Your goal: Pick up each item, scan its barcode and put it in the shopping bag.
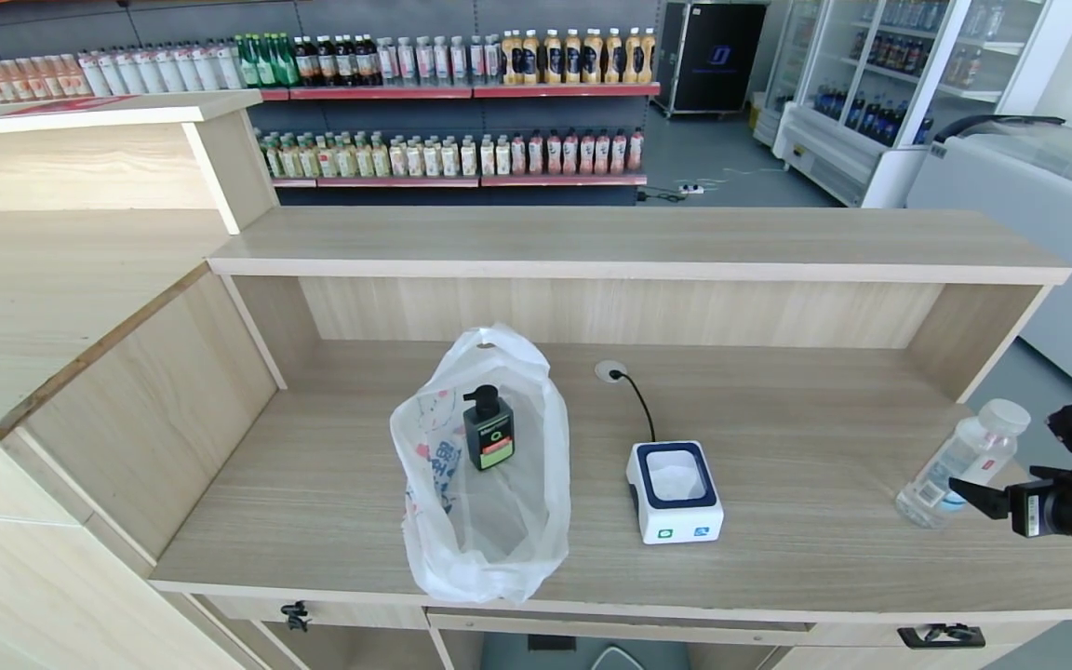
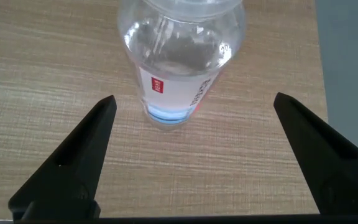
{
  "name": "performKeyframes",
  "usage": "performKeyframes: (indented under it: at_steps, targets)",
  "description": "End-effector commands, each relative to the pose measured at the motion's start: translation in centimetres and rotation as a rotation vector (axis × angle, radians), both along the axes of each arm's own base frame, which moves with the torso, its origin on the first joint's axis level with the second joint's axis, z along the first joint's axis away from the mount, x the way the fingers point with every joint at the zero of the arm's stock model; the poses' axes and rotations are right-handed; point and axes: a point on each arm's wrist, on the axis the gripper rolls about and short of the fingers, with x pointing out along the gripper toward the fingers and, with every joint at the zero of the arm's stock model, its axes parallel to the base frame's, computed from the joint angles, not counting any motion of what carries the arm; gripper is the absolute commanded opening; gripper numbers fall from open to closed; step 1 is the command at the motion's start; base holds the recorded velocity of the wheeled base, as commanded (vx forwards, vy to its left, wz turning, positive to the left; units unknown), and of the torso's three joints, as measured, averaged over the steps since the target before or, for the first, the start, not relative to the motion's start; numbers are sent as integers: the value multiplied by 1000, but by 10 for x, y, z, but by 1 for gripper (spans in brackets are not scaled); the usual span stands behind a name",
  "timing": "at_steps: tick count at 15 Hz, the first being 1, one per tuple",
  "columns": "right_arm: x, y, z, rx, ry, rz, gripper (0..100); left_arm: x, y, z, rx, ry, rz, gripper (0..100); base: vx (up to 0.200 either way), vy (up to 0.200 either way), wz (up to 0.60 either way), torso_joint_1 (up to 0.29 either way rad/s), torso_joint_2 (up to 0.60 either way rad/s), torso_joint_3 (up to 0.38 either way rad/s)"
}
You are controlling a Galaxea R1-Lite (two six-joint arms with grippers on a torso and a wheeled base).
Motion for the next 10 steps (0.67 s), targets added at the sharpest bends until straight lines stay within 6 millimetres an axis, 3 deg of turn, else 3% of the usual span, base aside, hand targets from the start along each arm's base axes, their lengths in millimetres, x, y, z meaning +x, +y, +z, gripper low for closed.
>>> performKeyframes:
  at_steps: [1,10]
  targets:
    - [8,4,-9,7,14,25,100,0,0,0,-1,-1,1,100,0,0,0,0,0,0]
    - [28,10,-19,-12,-19,71,100,0,0,0,-1,1,1,100,0,0,0,0,0,0]
